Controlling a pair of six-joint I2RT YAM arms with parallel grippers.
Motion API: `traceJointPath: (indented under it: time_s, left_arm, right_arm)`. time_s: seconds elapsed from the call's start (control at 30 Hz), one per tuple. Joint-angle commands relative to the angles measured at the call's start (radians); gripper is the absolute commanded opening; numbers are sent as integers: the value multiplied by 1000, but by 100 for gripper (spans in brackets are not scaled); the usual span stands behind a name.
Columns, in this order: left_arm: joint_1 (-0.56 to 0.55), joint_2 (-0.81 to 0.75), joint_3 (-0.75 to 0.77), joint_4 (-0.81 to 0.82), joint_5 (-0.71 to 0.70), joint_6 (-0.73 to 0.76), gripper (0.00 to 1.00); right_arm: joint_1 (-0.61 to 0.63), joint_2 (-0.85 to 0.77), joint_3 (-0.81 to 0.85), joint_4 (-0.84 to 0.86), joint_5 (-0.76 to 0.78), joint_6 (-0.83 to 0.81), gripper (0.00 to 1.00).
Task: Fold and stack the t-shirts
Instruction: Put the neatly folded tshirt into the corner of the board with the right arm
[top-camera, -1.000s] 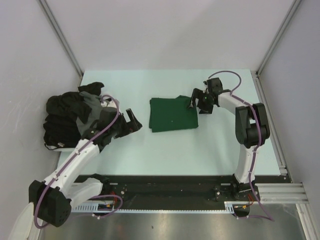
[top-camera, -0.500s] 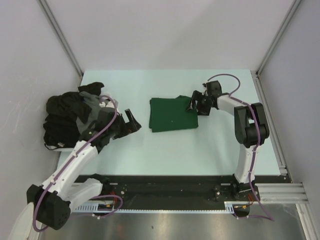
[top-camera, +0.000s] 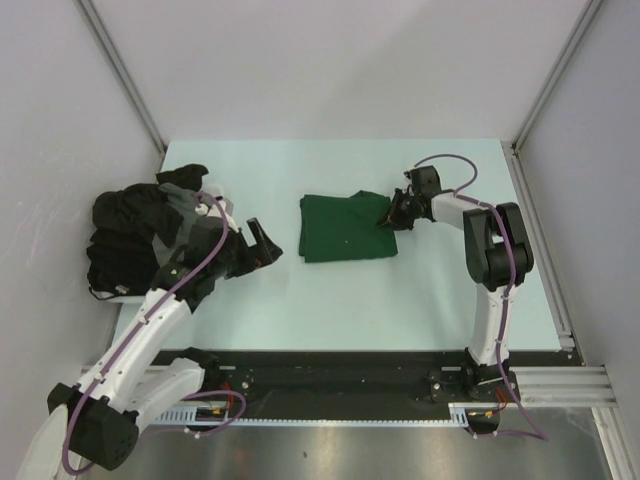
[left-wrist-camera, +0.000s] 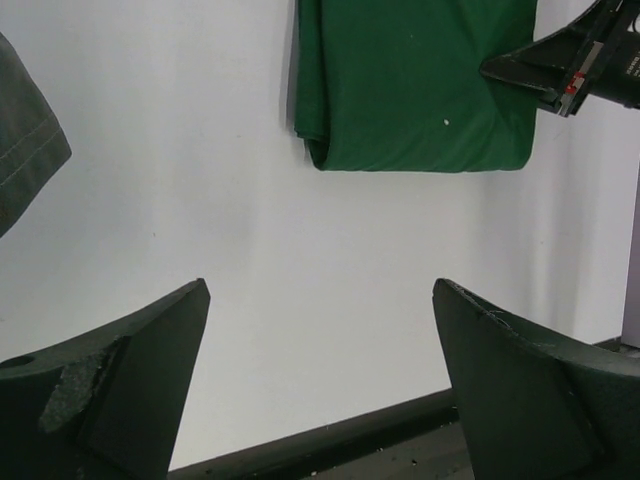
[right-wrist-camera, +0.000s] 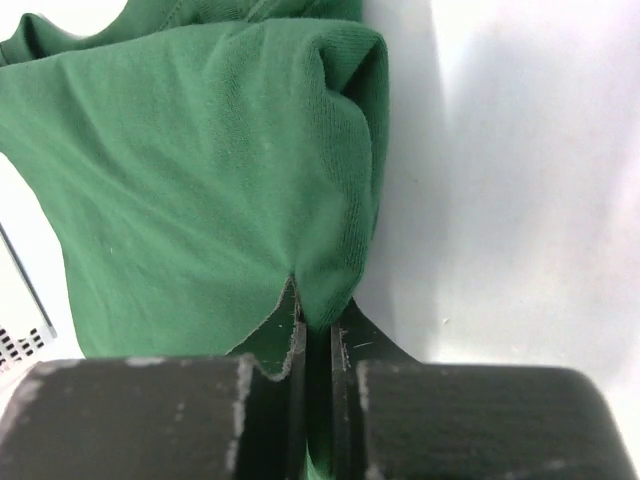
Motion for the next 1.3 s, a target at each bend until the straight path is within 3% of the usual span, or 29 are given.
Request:
traceJointPath:
  time_s: [0.0, 0.23, 0.47, 0.6, 0.83, 1.07, 1.27]
  left_arm:
    - [2, 5, 55, 13, 40, 30, 99]
    - [3, 19, 89, 10, -7, 66, 100]
    - [6, 94, 162, -10, -44, 88, 99]
    - [9, 160, 283, -94, -87, 86, 100]
    - [9, 272, 472, -208, -88, 36, 99]
    - [11, 372, 593, -284, -111, 22, 99]
    - [9, 416, 580, -226, -69, 8, 98]
  right_arm:
    - [3, 4, 3, -21, 47, -8, 0]
    - [-112, -2, 112, -79, 76, -53, 0]
    - [-248, 94, 390, -232, 116, -226, 0]
    - [-348, 223, 549, -312, 128, -281, 0]
    - [-500, 500, 1090, -573, 143, -405, 0]
    - [-568, 525, 1122, -514, 114, -514, 0]
    - [-566, 527, 1128, -482, 186, -614, 0]
